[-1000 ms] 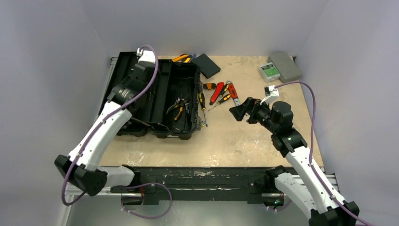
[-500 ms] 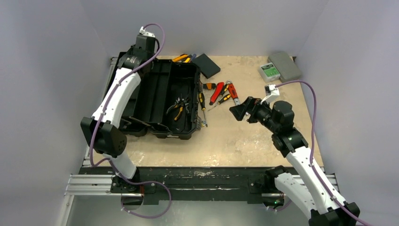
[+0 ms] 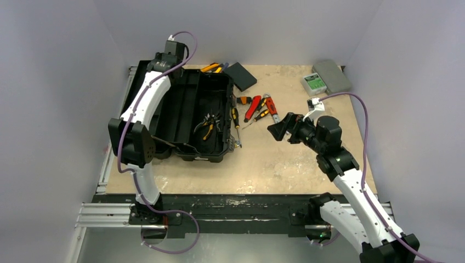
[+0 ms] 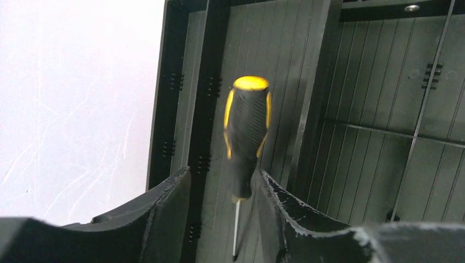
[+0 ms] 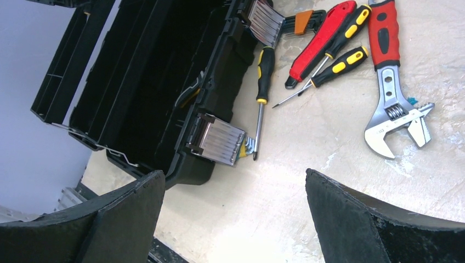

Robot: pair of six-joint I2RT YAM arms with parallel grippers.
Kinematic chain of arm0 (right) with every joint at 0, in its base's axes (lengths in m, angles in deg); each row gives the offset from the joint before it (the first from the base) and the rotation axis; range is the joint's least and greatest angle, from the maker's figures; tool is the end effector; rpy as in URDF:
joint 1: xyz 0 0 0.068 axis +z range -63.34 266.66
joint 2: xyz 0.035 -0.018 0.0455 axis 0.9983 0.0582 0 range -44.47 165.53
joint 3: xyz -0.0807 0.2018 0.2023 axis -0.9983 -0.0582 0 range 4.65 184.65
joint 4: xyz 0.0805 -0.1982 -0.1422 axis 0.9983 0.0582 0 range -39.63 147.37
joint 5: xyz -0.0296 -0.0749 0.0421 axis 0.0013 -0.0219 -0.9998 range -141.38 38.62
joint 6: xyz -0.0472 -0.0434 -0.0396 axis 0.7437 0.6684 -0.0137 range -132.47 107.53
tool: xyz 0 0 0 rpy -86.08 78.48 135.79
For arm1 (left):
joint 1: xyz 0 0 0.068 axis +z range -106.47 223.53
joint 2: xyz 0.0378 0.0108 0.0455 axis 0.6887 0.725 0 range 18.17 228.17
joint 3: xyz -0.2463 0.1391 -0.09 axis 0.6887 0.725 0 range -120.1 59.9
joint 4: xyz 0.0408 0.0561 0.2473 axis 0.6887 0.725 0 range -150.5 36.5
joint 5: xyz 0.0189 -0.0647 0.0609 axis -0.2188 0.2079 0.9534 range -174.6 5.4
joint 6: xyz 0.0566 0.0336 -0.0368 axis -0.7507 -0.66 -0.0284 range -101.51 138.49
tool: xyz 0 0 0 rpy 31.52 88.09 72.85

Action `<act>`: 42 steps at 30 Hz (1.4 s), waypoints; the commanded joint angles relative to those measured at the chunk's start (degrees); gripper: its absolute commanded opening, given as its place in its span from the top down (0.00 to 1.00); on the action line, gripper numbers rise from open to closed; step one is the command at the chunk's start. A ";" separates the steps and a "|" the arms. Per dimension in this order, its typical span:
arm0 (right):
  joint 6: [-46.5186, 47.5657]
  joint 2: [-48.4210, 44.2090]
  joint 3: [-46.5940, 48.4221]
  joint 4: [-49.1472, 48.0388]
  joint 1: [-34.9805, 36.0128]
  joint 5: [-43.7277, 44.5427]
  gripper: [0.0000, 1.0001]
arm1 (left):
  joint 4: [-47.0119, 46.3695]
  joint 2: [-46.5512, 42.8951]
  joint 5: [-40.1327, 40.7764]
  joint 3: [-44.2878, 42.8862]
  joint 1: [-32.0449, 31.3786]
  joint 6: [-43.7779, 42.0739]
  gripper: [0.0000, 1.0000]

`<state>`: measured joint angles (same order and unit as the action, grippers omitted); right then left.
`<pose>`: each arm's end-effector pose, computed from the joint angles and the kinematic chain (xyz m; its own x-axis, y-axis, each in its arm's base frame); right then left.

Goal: Pack the tool kit
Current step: Place the screwdriver in the toolbox, then pick up the screwdriver from the center of the board.

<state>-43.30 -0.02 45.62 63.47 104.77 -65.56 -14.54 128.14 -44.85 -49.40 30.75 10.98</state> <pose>0.1729 0.0729 0.3225 -0.5016 0.3587 -0.7873 -0.3115 0.7741 0.5511 0.4417 -0.0585 0.3528 -0.7366 0.2701 -0.6200 -0.1632 0.8187 0.5506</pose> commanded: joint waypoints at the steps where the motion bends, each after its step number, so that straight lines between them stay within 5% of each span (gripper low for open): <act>1: 0.19 0.14 2.40 -0.05 0.08 0.99 0.01 | -0.92 -2.57 -0.84 -3.05 0.12 2.32 0.51; 9: 0.07 0.06 3.07 1.53 0.08 1.70 0.01 | 0.33 -10.61 -12.03 -1.31 -0.14 9.58 0.34; 14: 0.08 0.01 2.92 2.12 0.08 2.26 0.01 | 5.46 -14.99 -20.15 -2.09 -0.63 18.39 0.13; 19: -0.71 0.56 2.88 2.51 0.08 4.09 0.01 | 1.07 -23.79 -33.41 6.81 -2.09 25.25 0.01; 25: -3.28 2.08 4.45 5.66 0.08 12.51 0.01 | -9.26 -34.58 -49.51 23.07 -2.08 36.92 0.00; 29: -11.76 4.55 7.30 12.72 0.00 29.28 0.01 | -20.85 -42.72 -53.25 36.47 -1.29 41.40 0.00; 33: -15.98 8.07 9.66 16.30 0.08 35.70 0.01 | -25.64 -46.23 -57.58 42.83 -2.24 43.54 0.00; 42: -19.07 18.45 16.55 20.42 0.02 38.20 0.01 | -38.91 -52.23 -52.81 59.13 -13.48 39.18 0.00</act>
<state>-59.19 14.82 57.14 80.93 104.88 -31.72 -44.05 78.50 -99.97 6.05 21.47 52.77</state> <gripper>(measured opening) 0.987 0.998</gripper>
